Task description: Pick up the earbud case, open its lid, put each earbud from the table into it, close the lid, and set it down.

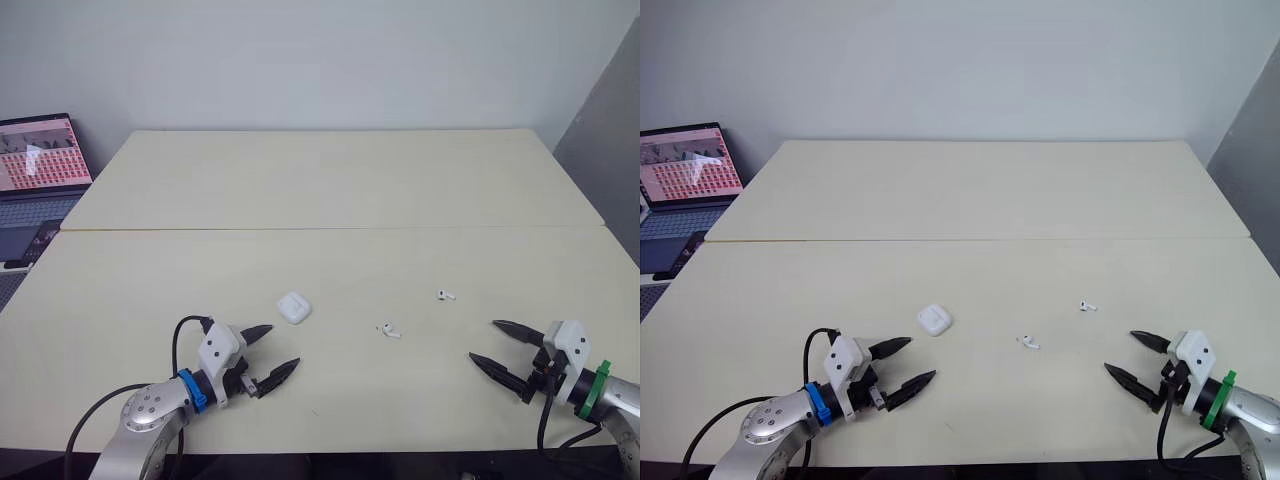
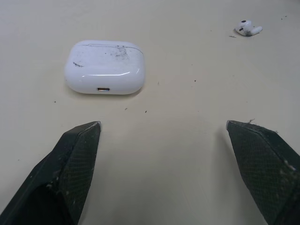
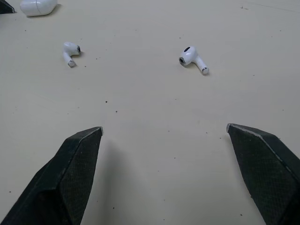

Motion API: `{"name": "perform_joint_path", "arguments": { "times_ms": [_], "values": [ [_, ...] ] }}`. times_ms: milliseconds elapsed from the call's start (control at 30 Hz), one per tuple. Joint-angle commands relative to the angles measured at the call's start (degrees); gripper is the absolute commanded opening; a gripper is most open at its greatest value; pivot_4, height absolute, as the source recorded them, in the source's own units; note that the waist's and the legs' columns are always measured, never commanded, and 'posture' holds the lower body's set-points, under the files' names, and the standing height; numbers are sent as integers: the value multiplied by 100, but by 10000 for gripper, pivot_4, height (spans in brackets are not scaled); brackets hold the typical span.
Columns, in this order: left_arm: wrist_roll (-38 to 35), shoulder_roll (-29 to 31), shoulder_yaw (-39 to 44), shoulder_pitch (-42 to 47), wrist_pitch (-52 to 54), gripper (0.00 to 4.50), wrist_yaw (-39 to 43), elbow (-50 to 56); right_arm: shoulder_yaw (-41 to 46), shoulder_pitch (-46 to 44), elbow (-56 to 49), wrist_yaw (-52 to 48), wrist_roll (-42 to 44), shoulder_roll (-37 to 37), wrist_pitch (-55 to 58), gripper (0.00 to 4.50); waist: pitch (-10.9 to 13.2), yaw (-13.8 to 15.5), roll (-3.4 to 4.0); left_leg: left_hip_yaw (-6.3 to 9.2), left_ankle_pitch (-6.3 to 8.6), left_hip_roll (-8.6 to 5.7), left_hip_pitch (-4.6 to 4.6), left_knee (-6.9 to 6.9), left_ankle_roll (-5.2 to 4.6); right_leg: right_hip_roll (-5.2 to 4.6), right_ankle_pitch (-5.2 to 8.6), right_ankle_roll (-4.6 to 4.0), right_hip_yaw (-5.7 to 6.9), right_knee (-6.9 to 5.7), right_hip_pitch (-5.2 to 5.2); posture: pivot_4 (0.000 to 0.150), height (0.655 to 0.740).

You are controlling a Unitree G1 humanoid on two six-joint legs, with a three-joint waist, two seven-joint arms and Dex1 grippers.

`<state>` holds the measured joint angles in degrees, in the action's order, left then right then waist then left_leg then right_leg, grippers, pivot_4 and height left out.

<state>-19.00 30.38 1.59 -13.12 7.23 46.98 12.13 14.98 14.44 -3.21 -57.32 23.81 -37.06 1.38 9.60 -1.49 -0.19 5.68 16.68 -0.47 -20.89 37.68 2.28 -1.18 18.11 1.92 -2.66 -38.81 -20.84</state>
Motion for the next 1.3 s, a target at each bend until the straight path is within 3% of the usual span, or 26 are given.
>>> {"name": "perform_joint_path", "arguments": {
  "times_ms": [33, 433, 667, 1033, 1300],
  "values": [
    [29, 37, -72, -39, 71, 45000, 61, -88, 94, -5, -40, -50, 56, 2, -171, 44474, 0, -1, 0, 0, 0, 0, 0, 0, 0, 0, 0, 0, 0, 0, 0, 1500, 7400],
    [-78, 121, 40, -2, 182, 45000, 194, -70, 83, 251, -67, -82, 48, 67, -324, 44474, 2, -1, 4, 0, 0, 1, 1, 0, 0, 0, 1, 0, 1, 0, 0, 1500, 7400],
    [-828, 99, 651, -58, 173, 45000, 404, 82, -42, 512, -628, -107, 47, 15, -287, 44474, 23, -4, -9, 2, 0, 4, -3, -1, 0, 1, 2, -3, 3, -2, -6, 1500, 7400],
    [-37, -265, 144, 1096, -290, 45000, 61, -878, -270, 633, -2746, 222, 835, 70, 541, 44474, 39, 8, -28, 7, 0, 0, -11, 0, 1, 1, 1, -1, 10, -4, -11, 1500, 7400],
    [215, -464, -83, 1654, -291, 45000, 23, -1389, -286, 682, -3203, 576, 802, 135, 786, 44474, 47, 13, -42, 15, 0, 0, -11, 0, 2, 1, 0, -2, 16, -6, -11, 1500, 7400]
  ]
}}
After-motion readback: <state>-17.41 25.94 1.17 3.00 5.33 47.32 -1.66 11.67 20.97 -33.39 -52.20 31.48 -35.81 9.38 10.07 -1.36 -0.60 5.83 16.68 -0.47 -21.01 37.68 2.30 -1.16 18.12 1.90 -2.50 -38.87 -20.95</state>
